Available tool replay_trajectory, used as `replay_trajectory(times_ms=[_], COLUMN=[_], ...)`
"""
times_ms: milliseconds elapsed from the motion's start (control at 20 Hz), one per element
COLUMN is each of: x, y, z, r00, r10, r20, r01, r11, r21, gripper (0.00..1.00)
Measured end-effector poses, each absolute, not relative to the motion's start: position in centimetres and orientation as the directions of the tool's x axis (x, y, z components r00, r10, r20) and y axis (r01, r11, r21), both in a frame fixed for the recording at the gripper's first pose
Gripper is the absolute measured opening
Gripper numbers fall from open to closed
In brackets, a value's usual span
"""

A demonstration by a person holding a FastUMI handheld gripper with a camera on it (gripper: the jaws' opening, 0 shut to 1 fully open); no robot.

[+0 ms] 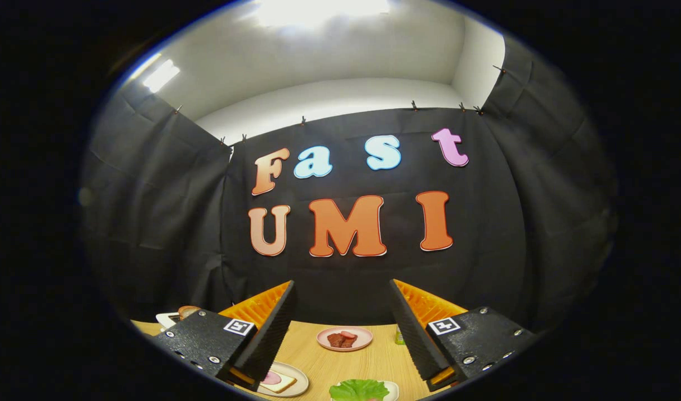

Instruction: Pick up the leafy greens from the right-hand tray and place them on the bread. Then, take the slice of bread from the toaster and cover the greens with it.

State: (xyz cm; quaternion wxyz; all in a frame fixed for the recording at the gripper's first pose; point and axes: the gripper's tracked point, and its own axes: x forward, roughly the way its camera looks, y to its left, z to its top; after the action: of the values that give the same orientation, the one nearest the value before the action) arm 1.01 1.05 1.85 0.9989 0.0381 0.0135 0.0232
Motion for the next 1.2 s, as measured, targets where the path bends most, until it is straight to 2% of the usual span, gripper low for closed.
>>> replay_trajectory(times_ms=[400, 700, 900, 1050, 1200], x=[2.9, 3.7, 2.9, 0.9, 0.0], y=[1.9, 4.2, 4.1, 3.6, 2.7], z=[-5.0, -11.1, -17.4, -22.4, -26.5], r00=[0.975, 0.891, 0.761, 0.614, 0.504], r10=[0.049, 0.097, 0.096, 0.107, 0.106], r20=[-0.215, -0.443, -0.642, -0.782, -0.857], r01=[-0.044, -0.101, -0.123, -0.069, -0.030], r11=[0.999, 0.995, 0.992, 0.994, 0.994], r21=[0.032, 0.015, 0.002, 0.082, 0.105], gripper=[0.98, 0.98, 0.98, 0.98, 0.96])
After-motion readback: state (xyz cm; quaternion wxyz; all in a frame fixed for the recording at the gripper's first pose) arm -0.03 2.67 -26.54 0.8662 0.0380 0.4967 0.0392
